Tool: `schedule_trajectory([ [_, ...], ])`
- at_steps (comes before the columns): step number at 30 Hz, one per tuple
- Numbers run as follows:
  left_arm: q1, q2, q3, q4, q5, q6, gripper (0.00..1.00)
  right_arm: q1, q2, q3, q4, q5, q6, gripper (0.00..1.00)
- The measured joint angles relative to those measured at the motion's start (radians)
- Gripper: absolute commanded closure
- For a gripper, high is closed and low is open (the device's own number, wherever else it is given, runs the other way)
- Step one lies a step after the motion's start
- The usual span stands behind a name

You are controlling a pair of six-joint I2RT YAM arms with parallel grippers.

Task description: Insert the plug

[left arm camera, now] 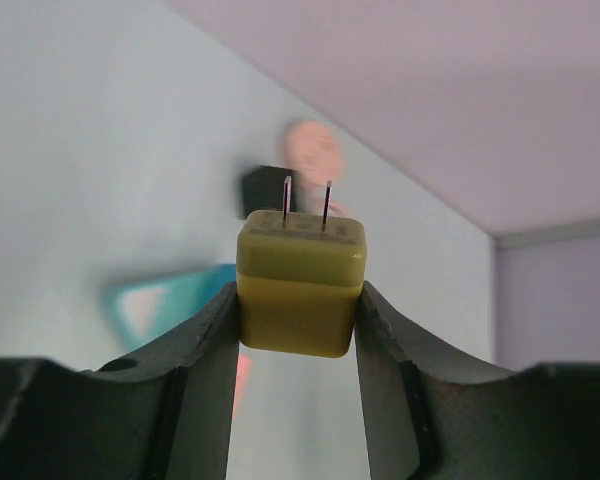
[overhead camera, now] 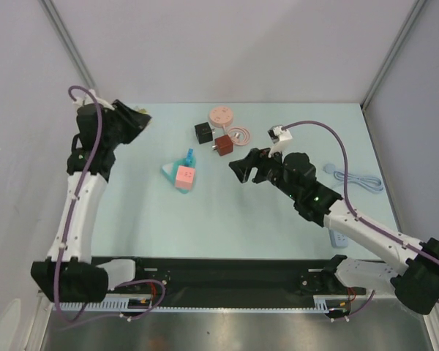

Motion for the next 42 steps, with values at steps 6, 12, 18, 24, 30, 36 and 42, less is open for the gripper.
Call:
schedule_trajectory([
  [6,-0.307,-0.166,-0.208,0.233,0.142,-0.223,1.0,0.121,0.119,0.027,0.18,0.109,-0.034,0.24],
  [12,-0.429,-0.119,-0.335,0.354,0.246,-0.415,1.0,0.24,0.176,0.027,0.341,0.197,-0.131,0.28],
  [18,-0.471,-0.17,-0.41,0.492,0.28,-0.549,1.0,0.335,0.212,-0.04,0.669,0.265,-0.262,0.37],
  [24,-0.478,-0.221,-0.459,0.552,0.269,-0.616,1.0,0.356,0.325,-0.025,0.785,0.332,-0.346,0.49],
  [30,-0.476,-0.253,-0.498,0.579,0.206,-0.648,1.0,0.378,0.399,0.014,0.843,0.425,-0.429,0.55],
  [36,-0.486,-0.286,-0.534,0.615,0.156,-0.675,1.0,0.387,0.433,0.02,0.912,0.429,-0.468,0.48],
  [42,-0.494,-0.301,-0.544,0.63,0.134,-0.686,1.0,0.389,0.439,0.02,0.948,0.423,-0.47,0.47],
])
